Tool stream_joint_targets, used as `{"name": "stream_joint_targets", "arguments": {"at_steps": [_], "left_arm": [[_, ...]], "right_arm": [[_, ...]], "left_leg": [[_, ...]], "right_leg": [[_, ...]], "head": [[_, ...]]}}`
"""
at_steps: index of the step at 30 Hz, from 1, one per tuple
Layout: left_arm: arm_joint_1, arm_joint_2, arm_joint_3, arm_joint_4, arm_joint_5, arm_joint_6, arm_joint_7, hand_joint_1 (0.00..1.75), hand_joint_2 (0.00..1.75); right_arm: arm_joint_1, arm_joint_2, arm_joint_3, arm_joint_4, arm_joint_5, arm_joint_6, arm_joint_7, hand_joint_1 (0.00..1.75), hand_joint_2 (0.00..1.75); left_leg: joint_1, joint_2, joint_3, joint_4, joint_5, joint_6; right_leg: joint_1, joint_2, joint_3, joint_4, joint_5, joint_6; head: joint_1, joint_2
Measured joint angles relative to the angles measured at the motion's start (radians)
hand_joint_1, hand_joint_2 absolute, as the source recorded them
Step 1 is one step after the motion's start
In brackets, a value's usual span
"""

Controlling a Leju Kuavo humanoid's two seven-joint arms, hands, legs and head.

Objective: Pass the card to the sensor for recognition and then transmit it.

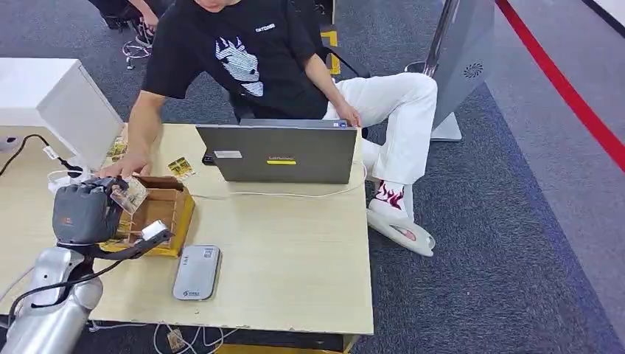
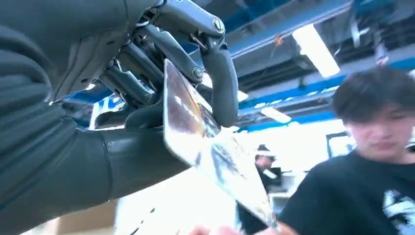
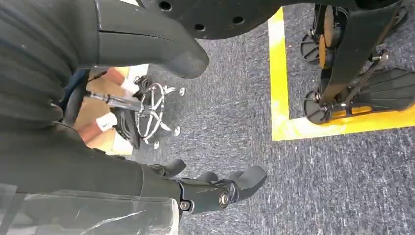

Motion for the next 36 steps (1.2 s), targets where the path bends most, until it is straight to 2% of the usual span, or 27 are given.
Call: {"name": "stream_joint_targets", "arguments": {"at_steps": [28, 29, 30, 36], "left_arm": [[0.0, 0.008, 0.0, -0.029, 0.002, 0.004, -0.003, 1.75, 1.75], [0.0, 0.008, 0.0, -0.028, 0.001, 0.005, -0.003, 1.54, 1.75], [0.0, 0.008, 0.0, -0.026, 0.0, 0.006, -0.003, 0.0, 1.75], [0.007, 0.001, 0.0, -0.021, -0.008, 0.019, -0.003, 0.0, 1.75]], "right_arm": [[-0.001, 0.0, -0.008, 0.0, 0.005, 0.0, 0.0, 0.0, 1.75], [-0.001, 0.0, -0.009, 0.0, 0.005, -0.001, 0.0, 0.0, 1.75], [-0.002, 0.0, -0.01, 0.0, 0.005, -0.001, 0.0, 0.0, 1.75], [-0.003, 0.0, -0.017, 0.0, 0.008, -0.002, 0.004, 0.0, 1.75]], "left_leg": [[-0.001, 0.0, 0.0, 0.0, 0.0, 0.0], [-0.001, 0.0, 0.0, 0.0, 0.0, 0.0], [-0.001, 0.0, 0.0, 0.0, 0.0, 0.0], [-0.001, 0.0, 0.0, 0.0, 0.0, 0.0]], "right_leg": [[0.0, 0.001, 0.0, 0.0, 0.0, 0.0], [0.0, 0.001, 0.0, 0.0, 0.0, 0.0], [0.0, 0.001, 0.0, 0.0, 0.0, 0.0], [0.0, 0.001, 0.0, 0.0, 0.0, 0.0]], "head": [[0.0, 0.0], [0.0, 0.0], [0.0, 0.0], [0.0, 0.0]]}}
